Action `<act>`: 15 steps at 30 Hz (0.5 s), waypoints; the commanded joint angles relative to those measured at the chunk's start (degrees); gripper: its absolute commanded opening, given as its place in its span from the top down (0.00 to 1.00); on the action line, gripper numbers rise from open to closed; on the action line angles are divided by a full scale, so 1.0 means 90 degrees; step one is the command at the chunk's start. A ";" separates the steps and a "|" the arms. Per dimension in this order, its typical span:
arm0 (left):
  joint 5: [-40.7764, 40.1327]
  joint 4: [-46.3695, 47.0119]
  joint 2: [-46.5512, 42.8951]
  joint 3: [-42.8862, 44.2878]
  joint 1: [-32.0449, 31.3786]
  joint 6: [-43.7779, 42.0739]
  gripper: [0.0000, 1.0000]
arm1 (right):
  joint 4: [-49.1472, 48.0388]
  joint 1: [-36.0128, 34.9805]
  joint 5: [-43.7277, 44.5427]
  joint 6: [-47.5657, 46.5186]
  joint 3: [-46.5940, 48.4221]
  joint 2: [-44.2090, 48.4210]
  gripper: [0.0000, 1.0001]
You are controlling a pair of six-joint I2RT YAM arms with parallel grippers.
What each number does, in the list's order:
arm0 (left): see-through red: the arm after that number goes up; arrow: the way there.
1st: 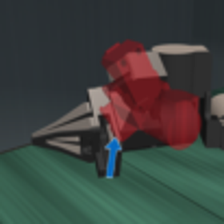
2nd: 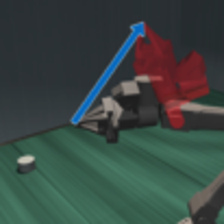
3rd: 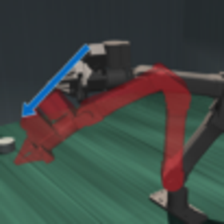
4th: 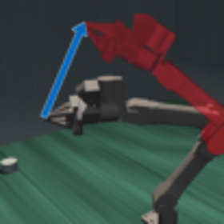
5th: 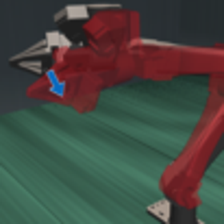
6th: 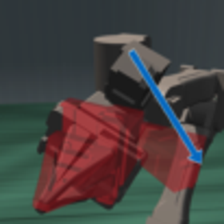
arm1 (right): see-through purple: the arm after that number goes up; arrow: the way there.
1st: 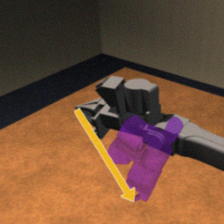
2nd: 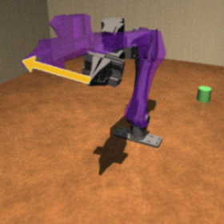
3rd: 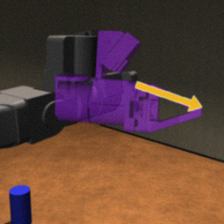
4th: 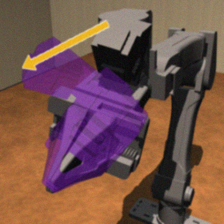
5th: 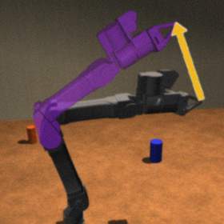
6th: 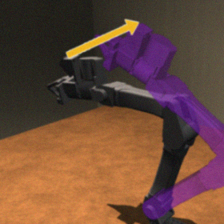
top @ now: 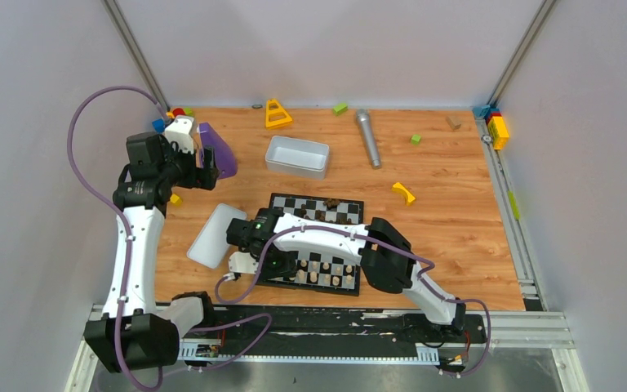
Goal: Set up the chess pieces on the board
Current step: Place the chess piece on the chessboard.
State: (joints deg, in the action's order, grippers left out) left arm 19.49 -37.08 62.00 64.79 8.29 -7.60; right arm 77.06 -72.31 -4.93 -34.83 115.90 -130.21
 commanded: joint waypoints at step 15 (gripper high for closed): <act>0.0185 0.0131 -0.0167 -0.0014 0.0045 0.0036 0.00 | -0.0256 -0.0041 0.0242 0.0157 0.0169 -0.0023 1.00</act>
State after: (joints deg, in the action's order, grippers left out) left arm 20.08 -37.08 61.89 64.77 8.29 -7.60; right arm 76.03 -72.31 -3.92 -34.52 115.90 -130.23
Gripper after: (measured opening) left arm 0.998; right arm 0.168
